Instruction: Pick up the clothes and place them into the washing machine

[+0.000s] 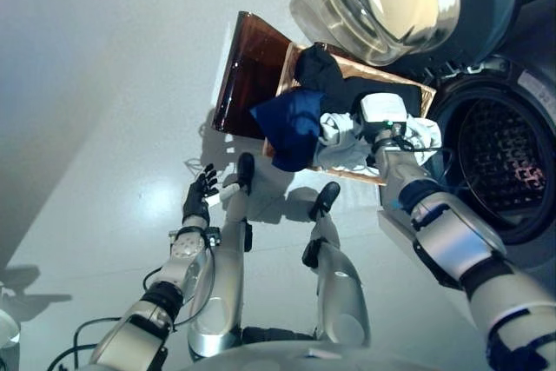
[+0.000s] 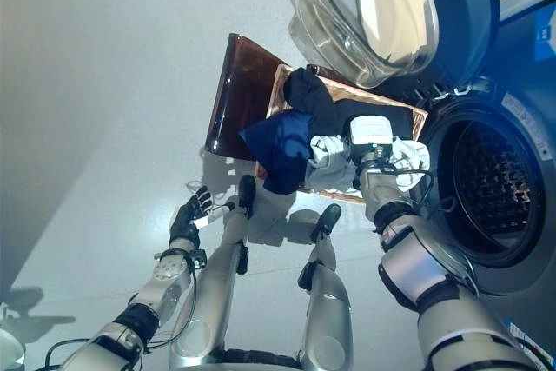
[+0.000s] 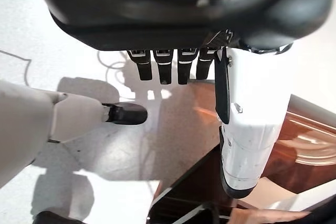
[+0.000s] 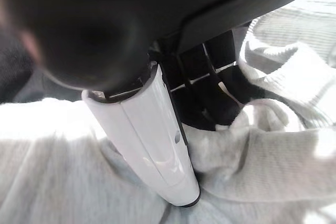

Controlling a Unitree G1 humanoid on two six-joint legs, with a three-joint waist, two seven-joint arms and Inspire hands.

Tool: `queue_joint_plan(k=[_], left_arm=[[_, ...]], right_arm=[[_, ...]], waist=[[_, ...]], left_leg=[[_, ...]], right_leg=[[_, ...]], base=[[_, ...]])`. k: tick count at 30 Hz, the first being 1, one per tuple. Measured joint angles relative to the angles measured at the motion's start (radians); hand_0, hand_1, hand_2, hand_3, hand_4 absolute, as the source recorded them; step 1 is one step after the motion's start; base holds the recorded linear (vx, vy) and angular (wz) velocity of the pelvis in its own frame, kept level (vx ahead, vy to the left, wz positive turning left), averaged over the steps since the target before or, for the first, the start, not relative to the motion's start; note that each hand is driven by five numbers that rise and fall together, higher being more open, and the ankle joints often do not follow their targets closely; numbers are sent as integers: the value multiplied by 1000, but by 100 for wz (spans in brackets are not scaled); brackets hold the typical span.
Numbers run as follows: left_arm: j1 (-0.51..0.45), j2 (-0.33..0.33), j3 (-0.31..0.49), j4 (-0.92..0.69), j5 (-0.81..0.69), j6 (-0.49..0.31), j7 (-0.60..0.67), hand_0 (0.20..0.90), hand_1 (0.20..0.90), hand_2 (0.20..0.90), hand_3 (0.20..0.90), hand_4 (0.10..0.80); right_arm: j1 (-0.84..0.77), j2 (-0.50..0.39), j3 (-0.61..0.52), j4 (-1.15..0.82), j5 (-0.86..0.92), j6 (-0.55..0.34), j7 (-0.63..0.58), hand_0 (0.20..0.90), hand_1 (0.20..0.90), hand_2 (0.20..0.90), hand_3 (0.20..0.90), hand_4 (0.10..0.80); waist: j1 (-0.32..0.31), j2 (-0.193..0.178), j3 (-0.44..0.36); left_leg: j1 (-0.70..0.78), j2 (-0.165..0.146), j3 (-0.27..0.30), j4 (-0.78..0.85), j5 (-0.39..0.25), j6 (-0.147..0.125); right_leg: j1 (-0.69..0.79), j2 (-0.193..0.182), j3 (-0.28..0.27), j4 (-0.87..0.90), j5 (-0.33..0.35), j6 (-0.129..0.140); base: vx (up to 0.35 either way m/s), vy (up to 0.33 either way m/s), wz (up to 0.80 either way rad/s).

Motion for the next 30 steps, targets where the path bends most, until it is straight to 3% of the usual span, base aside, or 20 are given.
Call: queue_joint_plan(k=[12, 17, 30], left_arm=[[3, -6, 49, 56, 3, 2, 21, 900, 900, 900, 900, 800], [13, -14, 85, 83, 4, 2, 23, 900, 900, 900, 900, 800], [46, -16, 124, 94, 24, 4, 20, 900, 900, 900, 900, 800]], right_arm=[[219, -42, -127, -301, 149, -53, -32, 200, 200, 200, 200, 300], [346, -13, -245, -408, 360, -116, -36, 200, 200, 200, 200, 300], [518, 104, -367, -532, 884, -249, 12, 200, 200, 200, 200, 300]], waist=[[-56, -4, 1], [-83, -16, 2], [-114, -35, -7]], left_leg=[[94, 4, 34, -4, -3, -2], [138, 8, 57, -5, -11, -1], [200, 7, 90, -5, -26, 1]], right_leg=[[71, 4, 36, 4, 9, -1], [104, 5, 55, 3, 12, 1], [144, 0, 81, 4, 12, 1]], base=[[33, -2, -9], [63, 1, -12], [56, -5, -8]])
